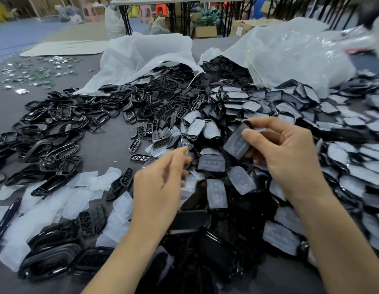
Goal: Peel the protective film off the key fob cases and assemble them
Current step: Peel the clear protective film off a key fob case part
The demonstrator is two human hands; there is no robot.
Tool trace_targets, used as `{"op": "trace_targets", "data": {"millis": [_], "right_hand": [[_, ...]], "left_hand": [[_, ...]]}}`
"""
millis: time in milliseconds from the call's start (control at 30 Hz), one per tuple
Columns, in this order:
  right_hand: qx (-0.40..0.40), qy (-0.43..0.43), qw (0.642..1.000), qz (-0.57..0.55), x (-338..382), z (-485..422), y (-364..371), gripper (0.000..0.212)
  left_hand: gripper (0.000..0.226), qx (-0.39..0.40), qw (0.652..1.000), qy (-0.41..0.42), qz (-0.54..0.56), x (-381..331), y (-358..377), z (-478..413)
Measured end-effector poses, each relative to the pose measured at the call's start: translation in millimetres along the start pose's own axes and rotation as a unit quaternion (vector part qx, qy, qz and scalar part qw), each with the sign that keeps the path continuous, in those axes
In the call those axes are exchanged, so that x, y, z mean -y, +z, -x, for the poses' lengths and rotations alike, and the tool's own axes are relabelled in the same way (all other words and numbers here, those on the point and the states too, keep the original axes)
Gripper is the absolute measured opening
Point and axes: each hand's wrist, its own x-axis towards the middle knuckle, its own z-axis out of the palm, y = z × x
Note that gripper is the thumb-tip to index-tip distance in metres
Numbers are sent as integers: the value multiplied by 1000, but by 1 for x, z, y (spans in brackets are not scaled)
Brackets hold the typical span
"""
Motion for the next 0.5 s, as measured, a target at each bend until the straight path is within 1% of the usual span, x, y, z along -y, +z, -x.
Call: {"op": "trace_targets", "data": {"millis": [33,100,133,167,233,267,333,400,500], "right_hand": [[-33,-5,999,26,2,-5,-12,10],[-102,-9,986,132,-1,-14,-37,5],[-138,-7,971,197,-4,-18,-49,8],[-172,4,953,249,-7,-21,-58,13],[-225,35,923,311,-14,-25,-72,20],[-239,45,912,331,-17,-27,-75,21],[-260,58,894,361,-22,-29,-77,20],[-267,67,883,380,-26,-29,-77,18],[-264,72,877,395,-27,-27,-75,17]], "left_hand": [[22,-28,997,22,-74,2,-5,-4],[27,-60,972,33,-227,10,-16,-12],[33,-50,957,9,-287,14,-19,-16],[40,-30,941,-35,-335,17,-22,-18],[49,23,907,-125,-401,18,-22,-20],[49,47,893,-143,-425,18,-21,-18],[44,74,881,-120,-451,18,-18,-15],[39,78,887,-87,-446,17,-17,-13],[45,62,902,-68,-423,19,-20,-16]]}}
